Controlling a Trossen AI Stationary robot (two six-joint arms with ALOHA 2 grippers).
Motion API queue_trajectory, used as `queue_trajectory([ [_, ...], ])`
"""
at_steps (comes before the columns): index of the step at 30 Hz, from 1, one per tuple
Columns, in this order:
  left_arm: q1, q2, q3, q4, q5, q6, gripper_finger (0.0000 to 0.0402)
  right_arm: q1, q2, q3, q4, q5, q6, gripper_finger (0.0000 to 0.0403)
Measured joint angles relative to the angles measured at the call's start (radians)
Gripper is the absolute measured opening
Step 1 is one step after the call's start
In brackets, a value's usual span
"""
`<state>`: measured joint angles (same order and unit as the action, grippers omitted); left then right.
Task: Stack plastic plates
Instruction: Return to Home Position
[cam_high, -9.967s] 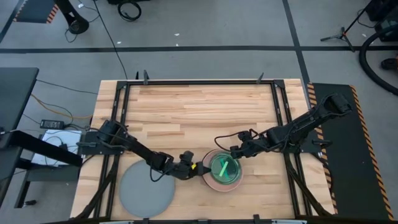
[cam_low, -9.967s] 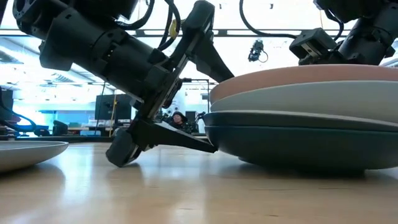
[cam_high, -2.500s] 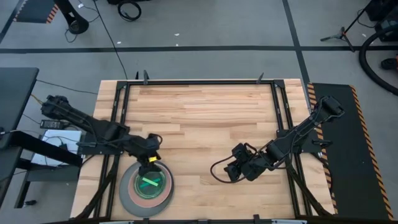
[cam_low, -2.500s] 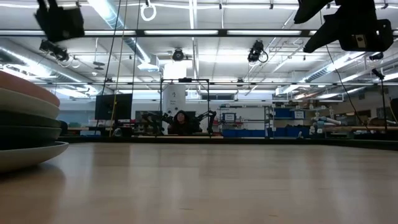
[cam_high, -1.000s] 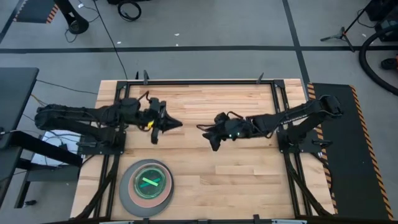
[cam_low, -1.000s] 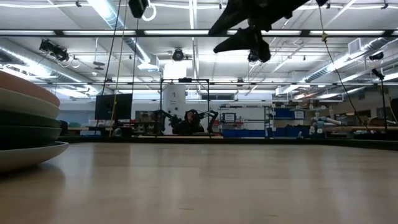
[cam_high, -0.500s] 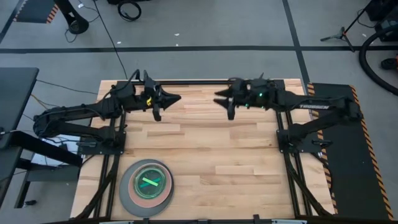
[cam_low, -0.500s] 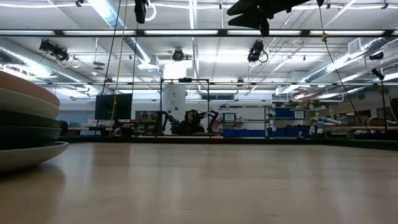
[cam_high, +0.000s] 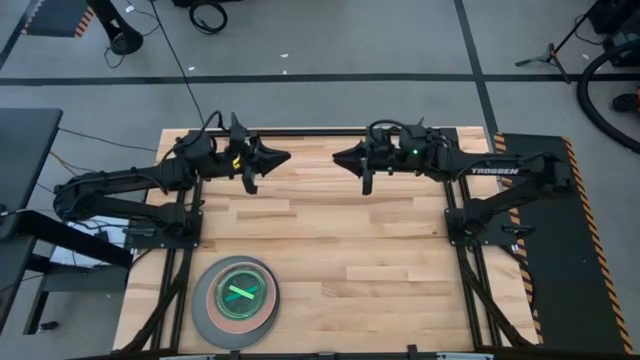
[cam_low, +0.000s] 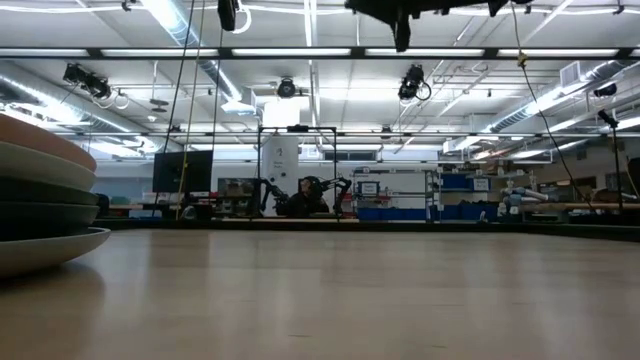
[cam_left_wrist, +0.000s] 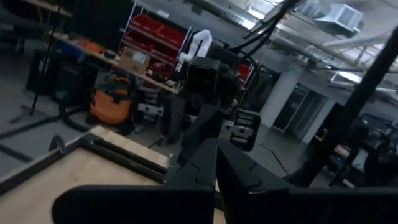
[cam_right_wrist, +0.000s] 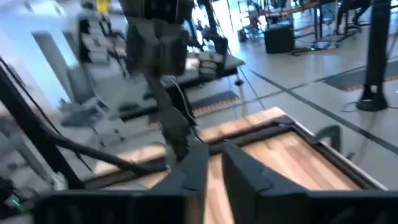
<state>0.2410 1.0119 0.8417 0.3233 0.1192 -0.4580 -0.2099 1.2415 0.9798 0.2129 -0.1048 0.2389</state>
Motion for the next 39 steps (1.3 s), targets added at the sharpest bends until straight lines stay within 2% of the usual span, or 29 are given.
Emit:
queue_trajectory([
  [3,-0.003,-0.002,0.0,0.004,0.003,0.057,0.0013,0.018,-0.01,0.0,0.046,-0.015,0.051,0.0017],
  [5,-0.004,-0.014,0.0,0.0,0.004,0.098,0.0013,0.029,-0.031,0.0,0.067,-0.027,0.055,0.0008],
  [12,-0.04,-0.107,0.001,-0.073,0.09,0.18,0.0013,0.04,-0.111,0.0,0.064,-0.02,0.056,0.0028],
  [22,-0.048,-0.259,0.001,-0.323,0.085,0.229,0.0013,0.042,-0.233,0.0,0.026,-0.156,0.096,0.0012],
  [29,-0.05,-0.273,0.0,-0.537,0.084,0.129,0.0013,-0.002,-0.284,0.0,-0.011,-0.114,-0.033,0.0023],
  [35,-0.05,-0.266,0.0,-0.586,0.084,0.142,0.0013,-0.009,-0.28,0.0,0.001,-0.111,-0.025,0.0024],
  [39,-0.049,-0.265,0.0,-0.579,0.083,0.172,0.0013,-0.009,-0.265,0.0,0.009,-0.066,-0.025,0.0025],
])
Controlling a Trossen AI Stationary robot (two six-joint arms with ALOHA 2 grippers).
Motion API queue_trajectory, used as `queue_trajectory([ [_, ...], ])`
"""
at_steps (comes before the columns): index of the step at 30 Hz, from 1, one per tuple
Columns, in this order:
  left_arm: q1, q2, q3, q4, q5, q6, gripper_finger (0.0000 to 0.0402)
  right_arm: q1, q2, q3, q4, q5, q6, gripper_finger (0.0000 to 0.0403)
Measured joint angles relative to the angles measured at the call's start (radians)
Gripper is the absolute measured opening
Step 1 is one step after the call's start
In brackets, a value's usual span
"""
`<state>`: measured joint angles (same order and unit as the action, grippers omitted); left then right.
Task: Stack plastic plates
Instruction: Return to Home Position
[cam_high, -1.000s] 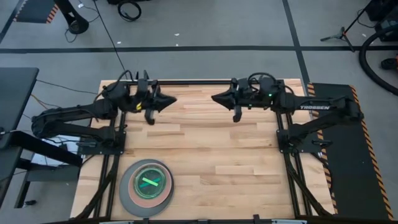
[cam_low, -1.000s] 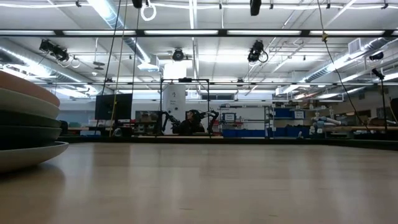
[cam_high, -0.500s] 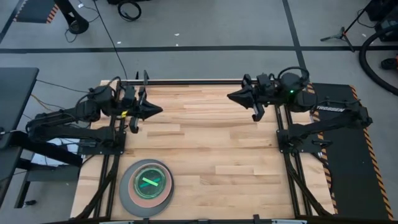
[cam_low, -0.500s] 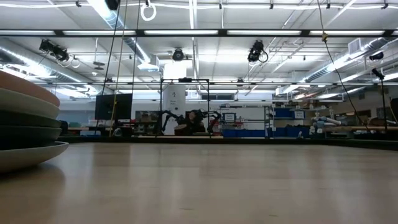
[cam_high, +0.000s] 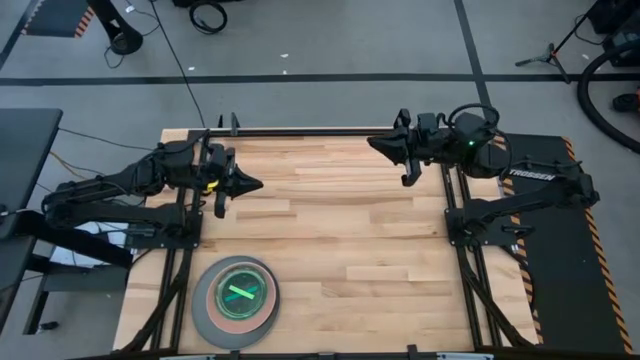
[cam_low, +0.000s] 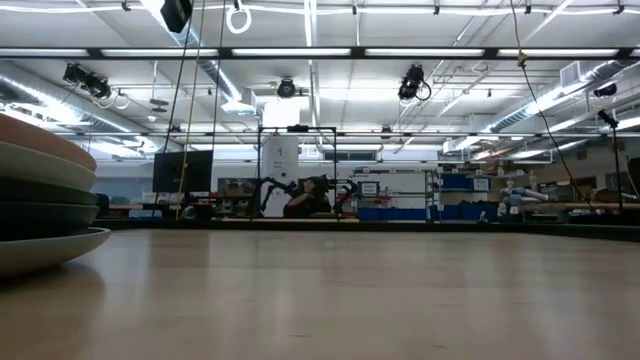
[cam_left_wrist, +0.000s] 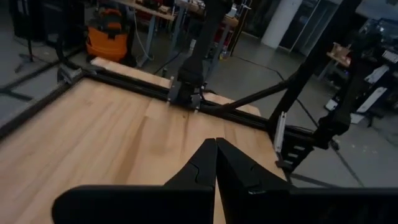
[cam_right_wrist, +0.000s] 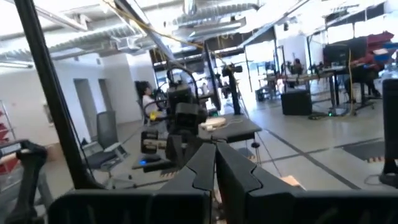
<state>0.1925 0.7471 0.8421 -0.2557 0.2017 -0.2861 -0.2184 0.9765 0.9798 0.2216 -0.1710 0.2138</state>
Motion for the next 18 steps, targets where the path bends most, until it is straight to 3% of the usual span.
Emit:
queue_trajectory([
  [5,0.0,-0.001,0.0,0.034,-0.008,0.013,0.0013,0.0,0.012,0.0,-0.036,-0.041,0.111,0.0024],
  [10,-0.001,-0.006,0.0,0.054,-0.086,0.036,0.0013,0.005,0.004,0.0,-0.181,-0.082,0.077,0.0025],
  [18,0.0,-0.094,0.0,-0.17,-0.295,-0.004,0.0013,0.041,-0.101,0.0,-0.222,0.065,-0.013,0.0025],
])
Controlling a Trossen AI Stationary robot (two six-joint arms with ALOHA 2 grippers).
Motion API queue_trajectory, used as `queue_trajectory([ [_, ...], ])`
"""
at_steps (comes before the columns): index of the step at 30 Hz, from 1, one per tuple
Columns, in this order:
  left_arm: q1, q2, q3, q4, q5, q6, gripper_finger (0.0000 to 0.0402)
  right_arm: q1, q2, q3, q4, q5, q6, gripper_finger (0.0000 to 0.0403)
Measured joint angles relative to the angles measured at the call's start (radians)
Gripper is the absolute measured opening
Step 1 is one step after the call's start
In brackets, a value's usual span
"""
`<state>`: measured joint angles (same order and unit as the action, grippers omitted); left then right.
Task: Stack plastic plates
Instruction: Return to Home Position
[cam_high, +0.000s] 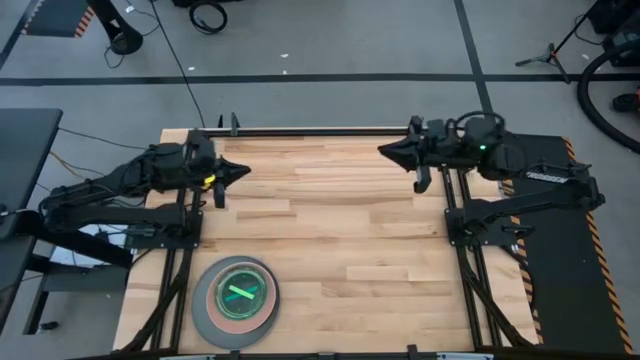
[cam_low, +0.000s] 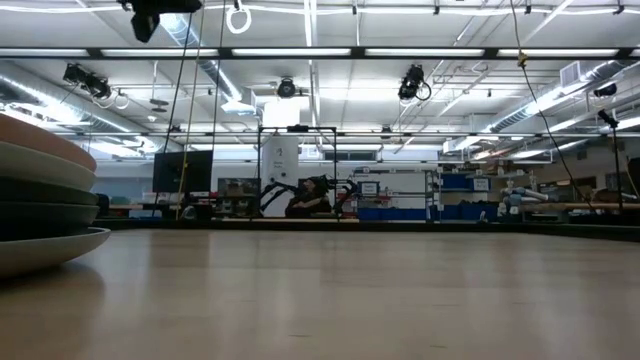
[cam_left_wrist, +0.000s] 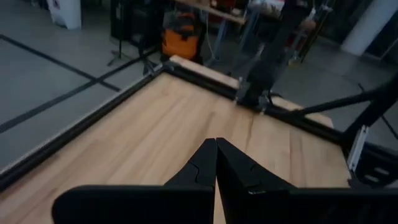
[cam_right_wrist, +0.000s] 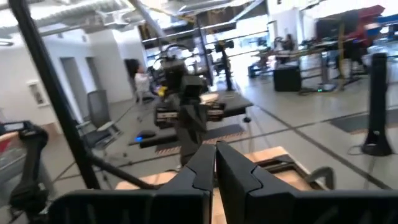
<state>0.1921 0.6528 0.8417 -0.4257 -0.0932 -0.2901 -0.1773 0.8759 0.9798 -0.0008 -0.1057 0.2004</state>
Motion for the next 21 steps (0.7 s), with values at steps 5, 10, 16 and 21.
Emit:
queue_trajectory([
  [5,-0.011,-0.113,0.0,-0.023,0.001,0.038,0.0013,-0.015,-0.065,0.0,-0.114,0.069,0.002,0.0025],
  [10,-0.029,-0.2,0.001,-0.06,-0.019,0.151,0.0013,-0.016,-0.078,-0.01,-0.19,0.126,0.051,0.0025],
  [16,-0.029,-0.223,0.0,-0.265,-0.021,0.221,0.0013,-0.033,-0.068,-0.126,-0.035,0.141,0.033,0.0026],
  [21,-0.029,-0.221,0.0,-0.282,-0.017,0.143,0.0013,-0.058,-0.065,-0.273,0.167,0.142,0.148,0.0029],
])
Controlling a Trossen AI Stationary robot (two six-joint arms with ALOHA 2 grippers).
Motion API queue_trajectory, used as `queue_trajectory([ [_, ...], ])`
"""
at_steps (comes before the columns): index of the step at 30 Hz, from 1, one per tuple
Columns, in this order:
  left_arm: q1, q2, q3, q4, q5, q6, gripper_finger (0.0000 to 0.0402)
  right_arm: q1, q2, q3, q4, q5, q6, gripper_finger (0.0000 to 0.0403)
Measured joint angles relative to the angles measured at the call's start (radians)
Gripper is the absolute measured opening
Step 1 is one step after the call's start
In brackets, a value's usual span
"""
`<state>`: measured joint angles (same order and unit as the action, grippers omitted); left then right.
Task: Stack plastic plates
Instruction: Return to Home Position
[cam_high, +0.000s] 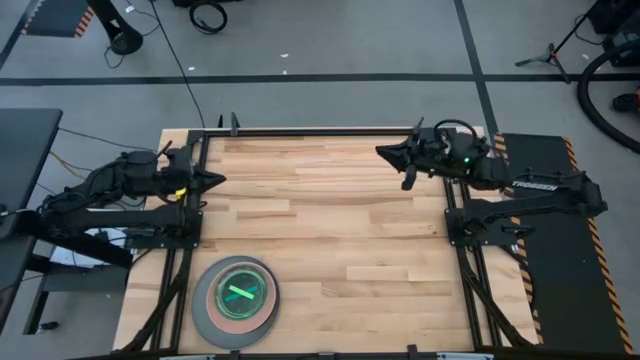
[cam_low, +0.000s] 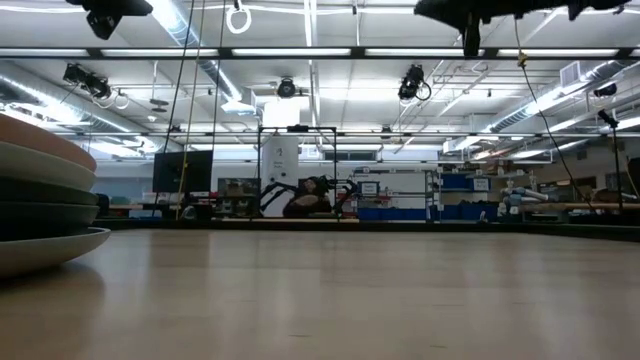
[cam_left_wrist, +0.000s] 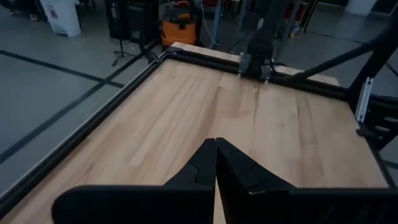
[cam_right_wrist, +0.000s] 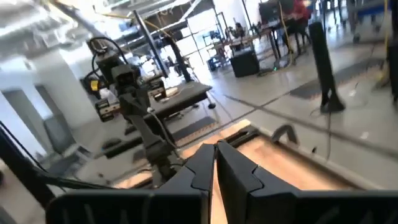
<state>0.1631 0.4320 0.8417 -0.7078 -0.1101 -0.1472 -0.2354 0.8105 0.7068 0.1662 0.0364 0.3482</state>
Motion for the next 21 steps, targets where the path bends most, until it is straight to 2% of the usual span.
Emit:
queue_trajectory([
  [4,0.0,-0.001,0.0,0.0,-0.001,-0.021,0.0013,-0.003,-0.022,-0.079,0.001,-0.007,0.137,0.0029],
  [6,0.0,0.0,0.0,0.0,-0.001,-0.024,0.0013,-0.003,-0.031,-0.118,-0.011,-0.053,0.156,0.0029],
  [12,0.0,0.0,0.0,0.001,-0.001,-0.043,0.0013,-0.002,-0.055,-0.206,0.007,-0.364,0.155,0.0029],
  [15,0.0,0.0,0.0,0.003,-0.012,-0.024,0.0013,0.019,-0.082,-0.219,0.111,-0.465,0.088,0.0028],
  [17,0.001,0.0,0.0,0.006,-0.024,0.002,0.0013,0.037,-0.116,-0.219,0.134,-0.47,0.049,0.0028],
  [21,-0.006,-0.007,0.0,0.029,-0.024,-0.058,0.0013,0.071,-0.212,-0.221,0.071,-0.334,-0.009,0.0026],
])
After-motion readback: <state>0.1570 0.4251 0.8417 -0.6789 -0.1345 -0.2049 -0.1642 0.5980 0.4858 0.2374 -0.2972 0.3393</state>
